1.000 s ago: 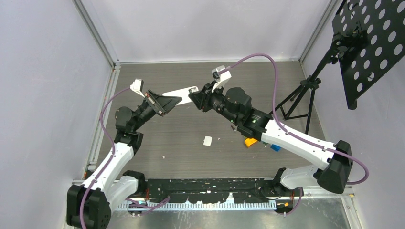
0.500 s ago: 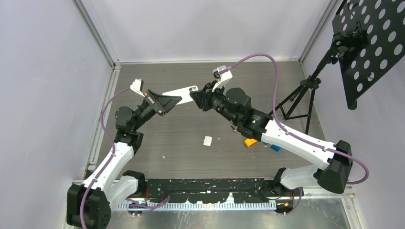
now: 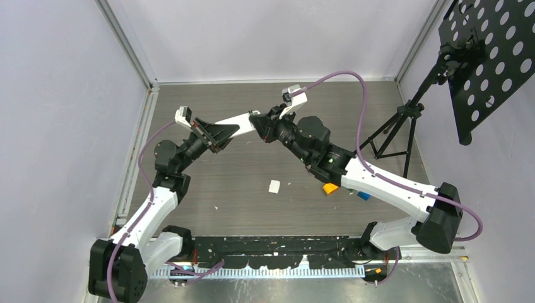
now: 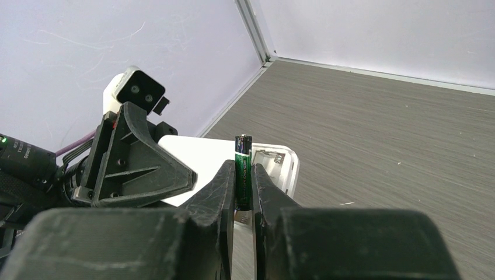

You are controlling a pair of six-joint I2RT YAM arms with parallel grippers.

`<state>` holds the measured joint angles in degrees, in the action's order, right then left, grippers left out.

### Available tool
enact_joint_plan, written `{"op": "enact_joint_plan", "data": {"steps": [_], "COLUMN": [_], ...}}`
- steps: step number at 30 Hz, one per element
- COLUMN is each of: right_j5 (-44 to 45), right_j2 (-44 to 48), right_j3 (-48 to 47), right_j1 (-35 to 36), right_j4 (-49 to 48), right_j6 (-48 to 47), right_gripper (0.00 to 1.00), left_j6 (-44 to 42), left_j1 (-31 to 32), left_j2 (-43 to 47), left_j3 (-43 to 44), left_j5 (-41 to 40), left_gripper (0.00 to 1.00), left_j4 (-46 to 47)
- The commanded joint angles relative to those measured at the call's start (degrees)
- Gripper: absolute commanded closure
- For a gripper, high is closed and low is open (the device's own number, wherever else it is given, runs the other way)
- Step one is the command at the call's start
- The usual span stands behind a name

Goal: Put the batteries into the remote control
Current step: Load the battery into the remote control.

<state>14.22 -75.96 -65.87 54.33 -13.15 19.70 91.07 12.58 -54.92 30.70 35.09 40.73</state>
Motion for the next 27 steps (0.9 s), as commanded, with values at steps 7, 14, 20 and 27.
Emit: {"op": "enact_joint_plan", "data": {"steps": [7, 14, 20, 27], "right_j5": [4.5, 5.1, 4.2, 4.0], "right_j2": [-3.0, -2.9, -3.1, -2.9], "right_j3": [1.0, 1.9, 1.3, 1.0], "right_j1": [-0.3, -0.3, -0.3, -0.3], "right_j4": [-1.8, -1.1, -0.2, 0.6], "right_j6": [-0.9, -0.3, 0.0, 0.7], "right_gripper": [0.87, 0.8, 0.72, 0.72], "left_j6": [6.3, 7.9, 7.8, 7.5], "left_j1": [0.0, 0.0, 0.0, 0.0], "left_j2": [0.0, -0.8, -1.1, -1.5], "left_j3": [0.2, -0.4, -0.5, -0.7], "left_j5": [-0.8, -1.3, -1.2, -1.3], "left_gripper": [1.0, 1.0, 1.0, 1.0], "left_j4": [11.0, 13.8, 14.7, 15.0]}}
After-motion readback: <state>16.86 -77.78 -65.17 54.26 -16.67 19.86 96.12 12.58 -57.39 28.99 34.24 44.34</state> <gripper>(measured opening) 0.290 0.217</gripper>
